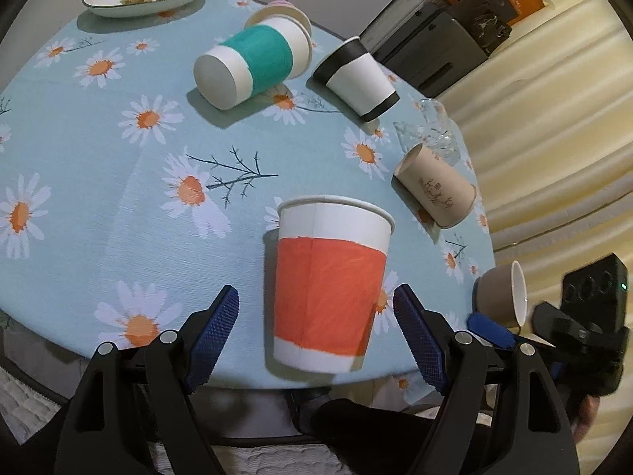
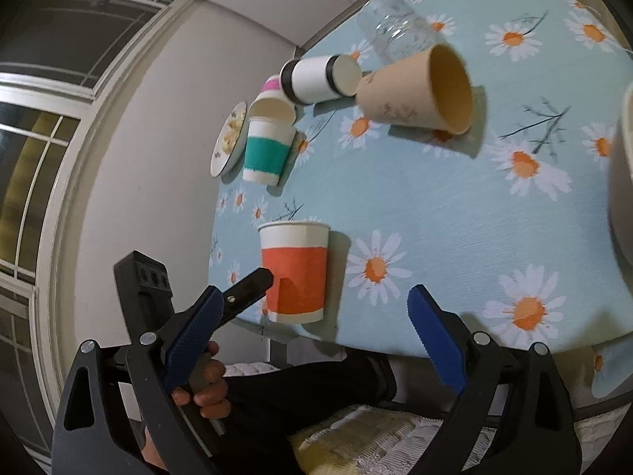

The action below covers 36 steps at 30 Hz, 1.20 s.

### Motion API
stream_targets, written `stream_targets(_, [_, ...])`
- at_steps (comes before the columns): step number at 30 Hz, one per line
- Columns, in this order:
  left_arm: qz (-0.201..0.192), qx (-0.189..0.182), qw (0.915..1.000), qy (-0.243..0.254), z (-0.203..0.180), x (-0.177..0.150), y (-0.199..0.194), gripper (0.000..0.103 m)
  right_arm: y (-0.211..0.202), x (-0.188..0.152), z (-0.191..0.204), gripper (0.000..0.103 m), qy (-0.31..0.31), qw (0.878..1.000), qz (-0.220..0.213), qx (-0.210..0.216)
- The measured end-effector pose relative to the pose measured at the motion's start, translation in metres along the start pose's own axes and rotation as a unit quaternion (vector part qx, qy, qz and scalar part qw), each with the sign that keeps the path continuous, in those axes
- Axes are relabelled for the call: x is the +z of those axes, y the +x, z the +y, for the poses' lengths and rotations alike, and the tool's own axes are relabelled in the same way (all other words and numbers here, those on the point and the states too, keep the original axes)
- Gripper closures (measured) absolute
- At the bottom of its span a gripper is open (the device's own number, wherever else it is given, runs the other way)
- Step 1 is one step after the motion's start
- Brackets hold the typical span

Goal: Flip cup upright
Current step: 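Lift the held orange cup and rotate it so its rim faces up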

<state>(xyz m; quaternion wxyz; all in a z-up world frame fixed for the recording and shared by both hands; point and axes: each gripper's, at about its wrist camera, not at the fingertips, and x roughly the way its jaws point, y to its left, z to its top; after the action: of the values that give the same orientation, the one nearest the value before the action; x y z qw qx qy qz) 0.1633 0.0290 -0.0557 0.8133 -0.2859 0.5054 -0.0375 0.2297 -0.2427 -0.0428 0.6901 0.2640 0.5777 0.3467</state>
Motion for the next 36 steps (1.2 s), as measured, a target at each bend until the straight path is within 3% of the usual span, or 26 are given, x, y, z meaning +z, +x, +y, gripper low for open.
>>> stream_targets(9, [-0.024, -0.013, 0.9996, -0.004, 0.041, -0.019, -0.039, 0.025, 0.051, 0.004, 0.02, 0.01, -0.021, 0.999, 0.036, -0.03])
stream_targets(17, [-0.032, -0.025, 0.9992, -0.003, 0.07, -0.033, -0.049, 0.025, 0.092, 0.018, 0.028, 0.011, -0.039, 0.996, 0.058, -0.063])
stream_targets(27, [-0.013, -0.063, 0.9977, 0.02, 0.067, -0.03, -0.046, 0.025, 0.112, 0.026, 0.031, 0.021, -0.045, 0.994, 0.08, -0.065])
stream_targets(36, [-0.009, -0.074, 0.9972, 0.012, 0.076, -0.02, -0.042, 0.025, 0.126, 0.026, 0.037, 0.037, -0.058, 0.991, 0.093, -0.071])
